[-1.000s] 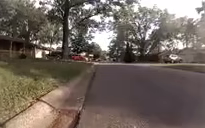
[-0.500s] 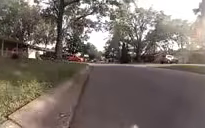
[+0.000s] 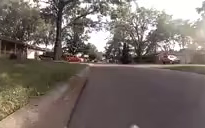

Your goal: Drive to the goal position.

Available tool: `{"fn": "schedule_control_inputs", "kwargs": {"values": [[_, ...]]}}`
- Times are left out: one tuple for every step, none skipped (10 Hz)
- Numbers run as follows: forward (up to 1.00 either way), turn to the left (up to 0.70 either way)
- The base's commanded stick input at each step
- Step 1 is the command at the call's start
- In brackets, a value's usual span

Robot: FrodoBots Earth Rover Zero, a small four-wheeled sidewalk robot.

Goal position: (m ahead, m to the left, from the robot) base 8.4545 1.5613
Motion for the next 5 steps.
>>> {"fn": "schedule_control_inputs", "kwargs": {"values": [[1.0, 0.0], [1.0, 0.0], [1.0, 0.0], [1.0, 0.0], [1.0, 0.01]]}}
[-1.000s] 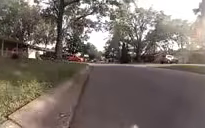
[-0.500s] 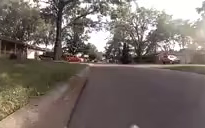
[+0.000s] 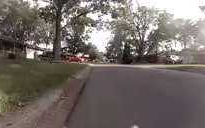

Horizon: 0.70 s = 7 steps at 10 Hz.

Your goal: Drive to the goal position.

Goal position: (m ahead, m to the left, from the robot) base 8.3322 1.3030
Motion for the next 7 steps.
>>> {"fn": "schedule_control_inputs", "kwargs": {"values": [[1.0, 0.03], [1.0, 0.04], [1.0, 0.0], [1.0, 0.0], [1.0, 0.01], [1.0, 0.04], [1.0, 0.11]]}}
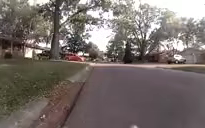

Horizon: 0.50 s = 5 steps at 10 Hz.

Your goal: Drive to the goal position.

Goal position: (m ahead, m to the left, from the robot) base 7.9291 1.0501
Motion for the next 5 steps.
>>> {"fn": "schedule_control_inputs", "kwargs": {"values": [[1.0, 0.17], [1.0, 0.1], [1.0, 0.01], [1.0, 0.0], [1.0, 0.0]]}}
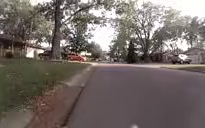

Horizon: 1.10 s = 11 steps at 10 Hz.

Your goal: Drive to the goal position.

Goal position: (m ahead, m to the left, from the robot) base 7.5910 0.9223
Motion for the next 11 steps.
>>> {"fn": "schedule_control_inputs", "kwargs": {"values": [[1.0, 0.0], [1.0, 0.0], [1.0, 0.0], [1.0, 0.0], [1.0, 0.0], [1.0, 0.0], [1.0, 0.0], [1.0, 0.0], [1.0, 0.0], [1.0, 0.0], [1.0, 0.0]]}}
